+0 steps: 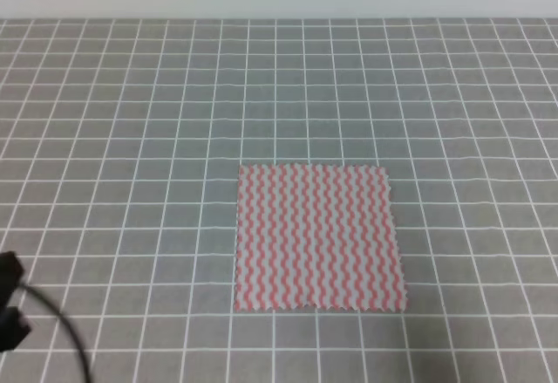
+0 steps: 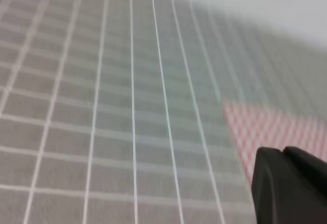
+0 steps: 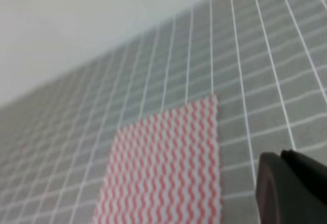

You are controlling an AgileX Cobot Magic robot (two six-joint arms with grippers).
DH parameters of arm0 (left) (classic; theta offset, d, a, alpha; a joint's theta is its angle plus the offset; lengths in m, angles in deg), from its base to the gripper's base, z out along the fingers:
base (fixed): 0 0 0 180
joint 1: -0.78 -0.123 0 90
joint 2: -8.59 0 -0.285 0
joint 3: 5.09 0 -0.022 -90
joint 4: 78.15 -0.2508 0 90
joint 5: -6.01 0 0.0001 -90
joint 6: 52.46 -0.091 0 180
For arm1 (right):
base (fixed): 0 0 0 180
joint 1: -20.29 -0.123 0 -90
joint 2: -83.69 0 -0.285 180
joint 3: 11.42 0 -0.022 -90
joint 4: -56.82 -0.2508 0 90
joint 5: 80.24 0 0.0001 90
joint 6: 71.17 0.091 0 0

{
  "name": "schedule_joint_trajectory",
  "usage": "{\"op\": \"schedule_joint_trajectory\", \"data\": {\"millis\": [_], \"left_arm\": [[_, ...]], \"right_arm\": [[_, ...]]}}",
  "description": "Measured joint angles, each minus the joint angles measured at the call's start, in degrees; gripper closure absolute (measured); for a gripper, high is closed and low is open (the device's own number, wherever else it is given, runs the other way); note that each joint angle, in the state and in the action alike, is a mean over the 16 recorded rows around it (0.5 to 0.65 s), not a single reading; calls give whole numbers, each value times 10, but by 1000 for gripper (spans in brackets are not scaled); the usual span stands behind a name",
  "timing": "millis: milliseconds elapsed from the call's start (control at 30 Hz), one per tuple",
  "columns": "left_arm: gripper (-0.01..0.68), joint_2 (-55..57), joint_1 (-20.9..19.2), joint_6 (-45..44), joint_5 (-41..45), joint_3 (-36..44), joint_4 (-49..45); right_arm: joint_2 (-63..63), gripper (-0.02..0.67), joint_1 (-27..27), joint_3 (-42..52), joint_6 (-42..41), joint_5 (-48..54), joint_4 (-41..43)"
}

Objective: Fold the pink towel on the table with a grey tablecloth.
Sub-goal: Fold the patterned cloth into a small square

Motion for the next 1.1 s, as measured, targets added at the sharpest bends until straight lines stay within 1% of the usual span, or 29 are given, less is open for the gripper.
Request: {"op": "schedule_joint_trajectory", "data": {"millis": [100, 200, 333, 467, 600, 733, 867, 1000, 1100], "left_arm": [[676, 68, 0, -58, 35, -33, 27], [675, 129, 2, -135, 62, -58, 77], [675, 199, 15, -245, 82, -77, 167], [675, 255, 45, -352, 78, -87, 265], [675, 303, 90, -429, 58, -94, 345], [676, 340, 138, -474, 35, -104, 387], [676, 365, 175, -489, 16, -113, 400], [677, 378, 195, -495, 4, -121, 403], [677, 382, 200, -498, 2, -123, 403]], "right_arm": [[-56, 666, 0, -37, -4, 38, 20], [-114, 666, 0, -69, -16, 71, 31], [-191, 666, -1, -103, -57, 105, 8], [-269, 666, -12, -127, -116, 125, -46], [-343, 666, -47, -147, -172, 120, -104], [-413, 666, -103, -167, -220, 94, -156], [-477, 664, -161, -189, -239, 59, -178], [-534, 652, -208, -210, -239, 23, -178], [-574, 615, -228, -223, -239, 0, -176]]}}
